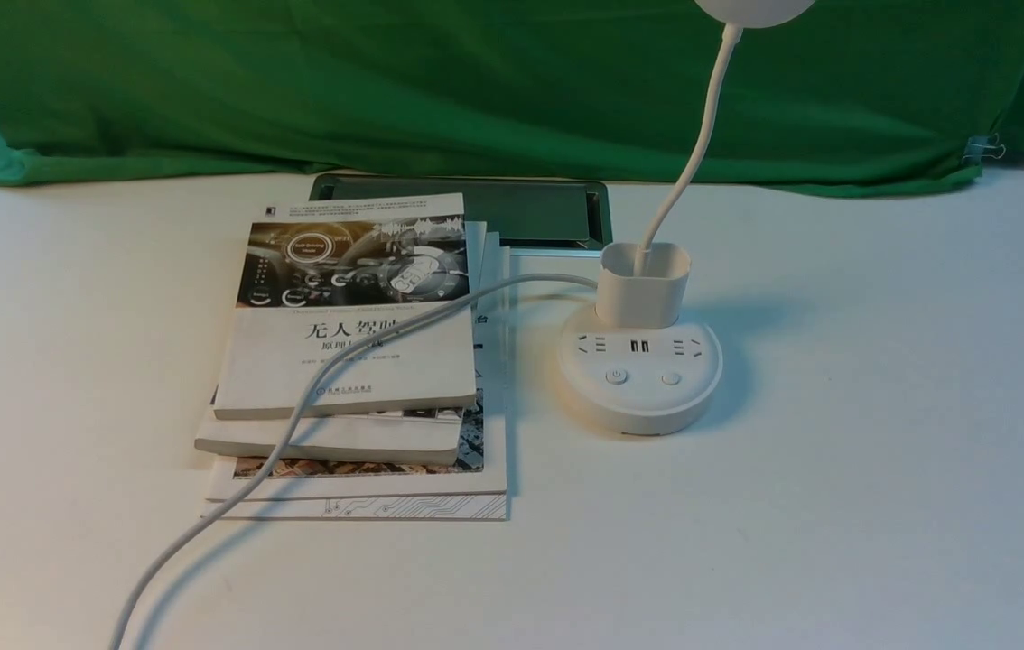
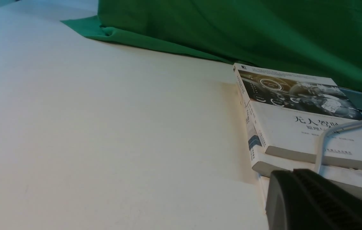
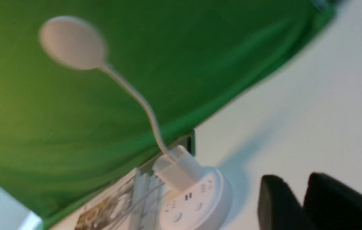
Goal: Turn on the desk lamp on the white desktop with your hand.
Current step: 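Press the button on the base of the white desk lamp with the right gripper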
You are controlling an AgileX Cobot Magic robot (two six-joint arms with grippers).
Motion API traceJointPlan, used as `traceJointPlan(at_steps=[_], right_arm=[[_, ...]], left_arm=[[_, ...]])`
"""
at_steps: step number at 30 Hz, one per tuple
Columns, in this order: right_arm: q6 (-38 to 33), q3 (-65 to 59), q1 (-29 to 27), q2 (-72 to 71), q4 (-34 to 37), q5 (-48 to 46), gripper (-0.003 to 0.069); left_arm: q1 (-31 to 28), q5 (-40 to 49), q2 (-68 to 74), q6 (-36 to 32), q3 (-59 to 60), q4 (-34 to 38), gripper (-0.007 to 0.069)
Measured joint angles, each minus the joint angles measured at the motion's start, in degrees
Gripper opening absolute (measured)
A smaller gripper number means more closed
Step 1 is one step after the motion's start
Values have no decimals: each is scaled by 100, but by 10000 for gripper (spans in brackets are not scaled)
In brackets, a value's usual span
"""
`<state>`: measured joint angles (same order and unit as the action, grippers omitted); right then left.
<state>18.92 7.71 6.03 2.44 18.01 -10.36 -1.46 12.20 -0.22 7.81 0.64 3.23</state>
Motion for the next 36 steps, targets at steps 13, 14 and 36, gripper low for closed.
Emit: traceJointPlan(at_steps=[13, 14, 36], right_arm=[[-4488, 5119, 816, 4717, -4, -3663, 29], [-4566, 5372, 820, 5073, -6, -3939, 29], [-4795, 6664, 1963, 10009, -678, -3194, 32]], left_arm=[[0, 0, 0, 0, 0, -11, 21], [0, 0, 0, 0, 0, -11, 21], [0, 0, 0, 0, 0, -11, 21]])
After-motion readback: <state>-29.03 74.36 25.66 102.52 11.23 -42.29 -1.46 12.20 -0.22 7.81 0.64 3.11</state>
